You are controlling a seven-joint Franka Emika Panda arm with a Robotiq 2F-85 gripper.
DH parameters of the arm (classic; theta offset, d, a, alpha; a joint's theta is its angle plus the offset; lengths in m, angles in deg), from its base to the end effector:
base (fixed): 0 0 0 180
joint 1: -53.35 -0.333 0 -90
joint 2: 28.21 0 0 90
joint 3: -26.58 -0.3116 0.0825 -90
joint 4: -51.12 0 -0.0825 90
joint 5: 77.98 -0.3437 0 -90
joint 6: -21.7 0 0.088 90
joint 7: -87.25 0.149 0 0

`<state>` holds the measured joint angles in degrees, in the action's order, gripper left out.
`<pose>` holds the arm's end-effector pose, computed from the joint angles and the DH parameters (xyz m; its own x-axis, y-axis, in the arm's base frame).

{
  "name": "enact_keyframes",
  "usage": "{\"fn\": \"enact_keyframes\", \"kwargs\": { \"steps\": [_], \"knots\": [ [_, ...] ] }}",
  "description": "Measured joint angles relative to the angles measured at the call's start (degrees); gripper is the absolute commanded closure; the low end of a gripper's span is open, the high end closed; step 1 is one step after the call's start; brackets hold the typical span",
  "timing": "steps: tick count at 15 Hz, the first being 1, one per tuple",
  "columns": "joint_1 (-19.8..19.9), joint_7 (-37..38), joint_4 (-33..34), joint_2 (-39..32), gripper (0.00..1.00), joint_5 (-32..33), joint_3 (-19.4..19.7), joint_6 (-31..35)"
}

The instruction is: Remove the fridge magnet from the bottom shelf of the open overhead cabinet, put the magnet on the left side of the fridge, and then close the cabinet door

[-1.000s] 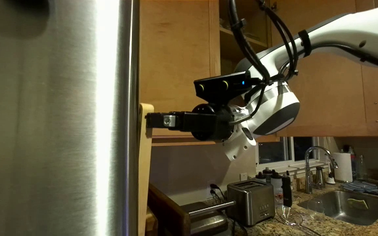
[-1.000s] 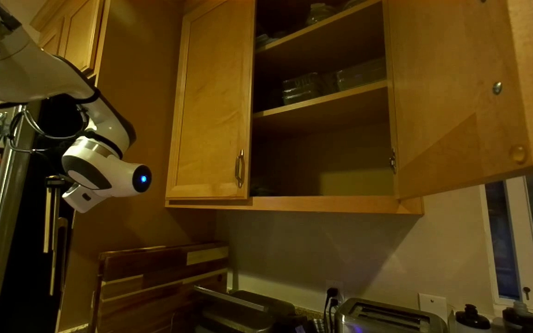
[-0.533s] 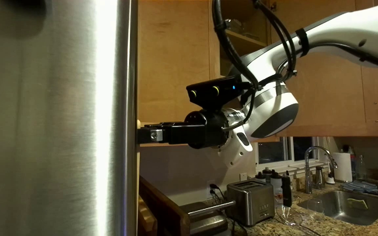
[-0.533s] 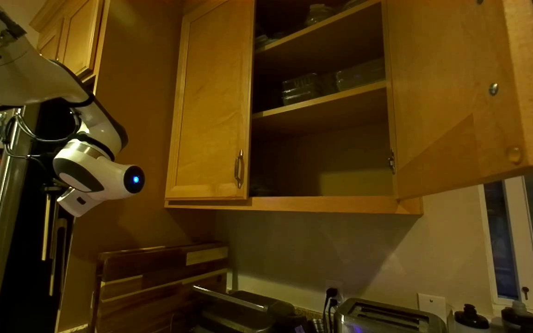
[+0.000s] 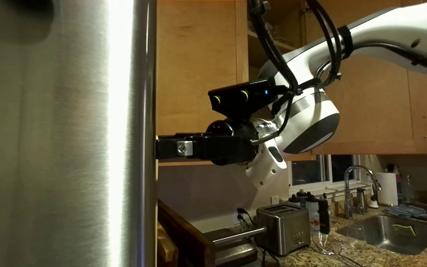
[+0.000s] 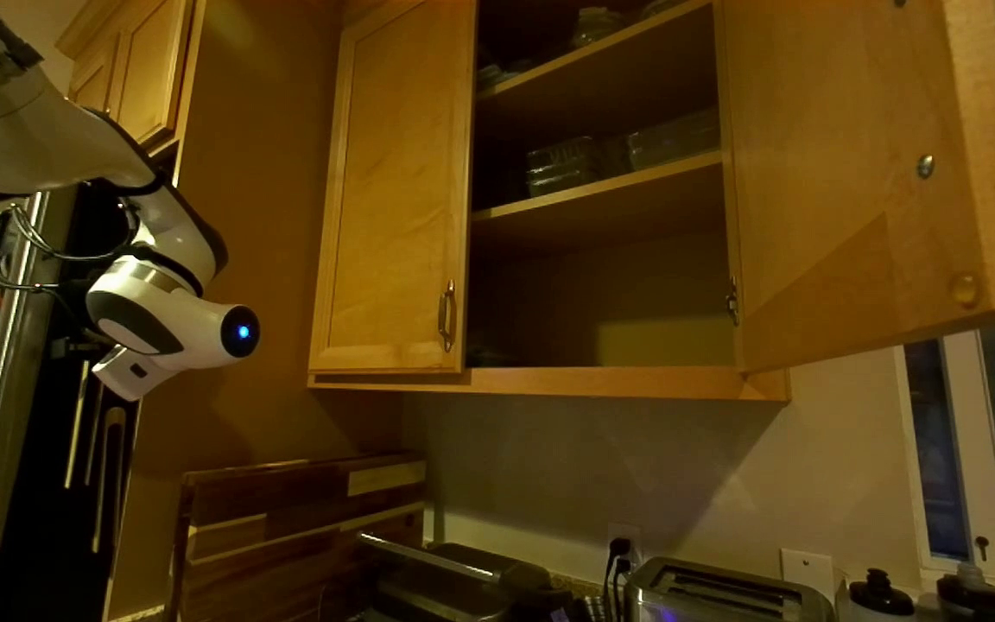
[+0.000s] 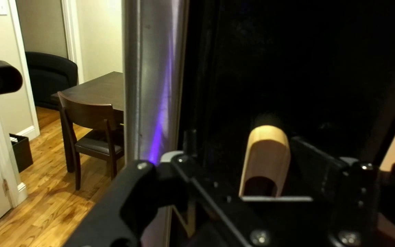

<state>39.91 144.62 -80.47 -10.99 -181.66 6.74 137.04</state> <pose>0.3411 0.3530 0.5316 0.1236 -0.0697 -0.9899 -0.9901 -0.0748 -0.1184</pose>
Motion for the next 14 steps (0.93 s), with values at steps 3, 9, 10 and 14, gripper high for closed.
{"fn": "enact_keyframes", "kwargs": {
  "steps": [3, 9, 10, 14],
  "knots": [
    [-0.14, 0.00, -0.02, 0.76, 0.00, 0.09, 0.16, -0.62],
    [0.05, 0.09, -2.60, 4.41, 0.00, 0.37, 4.01, -0.99],
    [0.18, 0.17, -3.44, 5.28, 0.00, 0.58, 4.89, -0.99],
    [1.72, 1.37, -6.88, 8.44, 0.00, 4.18, 7.95, -0.98]
  ]
}}
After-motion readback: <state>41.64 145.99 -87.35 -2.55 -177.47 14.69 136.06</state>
